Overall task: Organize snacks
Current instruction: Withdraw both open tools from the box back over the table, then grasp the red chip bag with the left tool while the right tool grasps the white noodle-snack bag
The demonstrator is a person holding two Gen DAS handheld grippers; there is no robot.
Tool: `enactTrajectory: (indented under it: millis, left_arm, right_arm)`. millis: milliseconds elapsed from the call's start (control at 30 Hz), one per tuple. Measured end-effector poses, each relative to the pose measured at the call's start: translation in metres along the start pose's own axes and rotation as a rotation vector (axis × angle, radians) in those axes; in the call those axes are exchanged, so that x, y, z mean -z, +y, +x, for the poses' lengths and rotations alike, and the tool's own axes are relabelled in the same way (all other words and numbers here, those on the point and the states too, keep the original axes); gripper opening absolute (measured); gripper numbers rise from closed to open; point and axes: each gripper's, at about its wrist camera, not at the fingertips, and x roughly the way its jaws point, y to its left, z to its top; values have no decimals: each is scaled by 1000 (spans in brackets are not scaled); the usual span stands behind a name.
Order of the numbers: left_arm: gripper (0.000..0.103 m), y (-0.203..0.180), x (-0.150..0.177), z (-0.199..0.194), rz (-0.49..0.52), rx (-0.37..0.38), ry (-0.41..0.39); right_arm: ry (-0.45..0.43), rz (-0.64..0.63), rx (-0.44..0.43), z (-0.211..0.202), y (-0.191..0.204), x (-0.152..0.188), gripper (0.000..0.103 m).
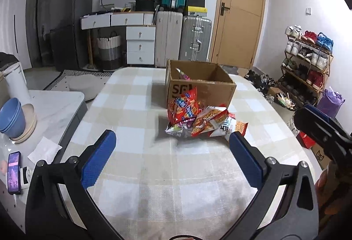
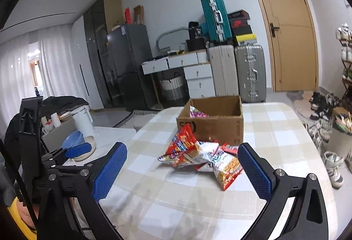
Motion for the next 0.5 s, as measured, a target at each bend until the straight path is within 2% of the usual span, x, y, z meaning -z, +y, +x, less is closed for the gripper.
enactTrajectory:
  millis: [267,500]
  left_arm:
    - [103,10,5,38,-26,-17,50]
    - [103,21,10,80,-51,-28,97]
  right_arm:
    - [96,14,-25,45,-18,15,102]
    - [153,-63,-32,100,-23,21,102]
